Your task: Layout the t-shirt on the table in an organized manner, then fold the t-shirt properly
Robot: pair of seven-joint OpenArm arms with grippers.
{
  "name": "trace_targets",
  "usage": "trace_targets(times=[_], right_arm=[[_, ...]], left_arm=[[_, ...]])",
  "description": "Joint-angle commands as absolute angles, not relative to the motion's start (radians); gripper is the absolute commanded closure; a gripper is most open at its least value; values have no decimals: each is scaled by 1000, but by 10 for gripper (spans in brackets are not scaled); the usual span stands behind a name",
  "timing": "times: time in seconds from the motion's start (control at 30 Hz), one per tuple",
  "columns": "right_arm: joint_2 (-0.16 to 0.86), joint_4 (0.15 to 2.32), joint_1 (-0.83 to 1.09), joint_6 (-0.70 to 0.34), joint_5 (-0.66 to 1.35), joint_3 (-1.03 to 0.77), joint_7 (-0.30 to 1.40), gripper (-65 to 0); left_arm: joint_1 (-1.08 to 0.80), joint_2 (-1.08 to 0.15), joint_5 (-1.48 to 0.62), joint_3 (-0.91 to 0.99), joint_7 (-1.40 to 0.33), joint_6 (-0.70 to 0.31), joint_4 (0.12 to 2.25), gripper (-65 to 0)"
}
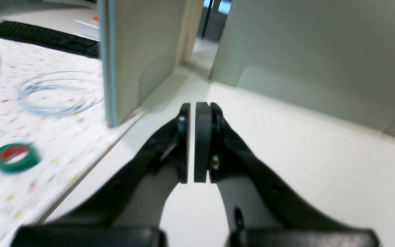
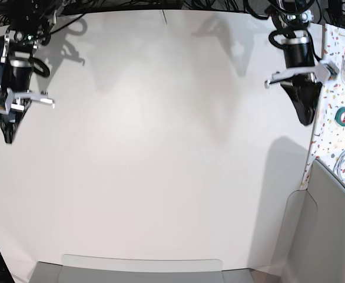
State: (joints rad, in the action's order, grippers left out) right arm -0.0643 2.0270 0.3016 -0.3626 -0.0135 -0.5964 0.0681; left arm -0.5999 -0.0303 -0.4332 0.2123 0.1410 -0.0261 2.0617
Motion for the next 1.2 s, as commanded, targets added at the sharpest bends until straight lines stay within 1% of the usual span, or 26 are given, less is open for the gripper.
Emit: trace_targets(times=[0.0,0.13,0.23,0.37,0.53,0.63,0.77,0.87,0.97,1.07,1.17], right_arm=[[-54,2048,344,-366,-5,-601,1,0],[-53,2048,527,-366,-5,-601,-140,0],[-56,2048,661,-366,-4,-601,-203,0],[-56,2045,803,-367,-4,-598,-217,0],[-54,2032,944,-371,-4,-591,-216,0],[-53,2022,997,-372,-5,-562,-197,0],[-53,2015,1018,-372,-5,-524,-65,0],[-54,1972,1030,-374,-2,-492,36,0],[-53,1897,1040,-374,1,-470,58,0],[-53,1799,1047,-374,1,-447,59,0],[-47,1667,1044,-374,1,-418,59,0]], left_arm=[[-641,-36,-407,220,205,-30,2080,-28],[-762,-39,-320,222,331,-30,2080,-27],[-831,-38,-245,223,407,-28,2080,-27],[-903,-36,-191,223,441,-28,2072,-27],[-984,-38,-182,223,443,-28,1995,-27],[-1041,-33,-186,223,424,-28,1951,-27],[-1104,-31,-200,222,346,-28,1945,-27],[-1141,-31,-283,222,314,-28,1943,-26],[-1170,-31,-375,222,295,-28,1900,0],[-1168,-31,-456,216,268,-28,1808,0],[-1156,-33,-524,213,209,-28,1670,0]])
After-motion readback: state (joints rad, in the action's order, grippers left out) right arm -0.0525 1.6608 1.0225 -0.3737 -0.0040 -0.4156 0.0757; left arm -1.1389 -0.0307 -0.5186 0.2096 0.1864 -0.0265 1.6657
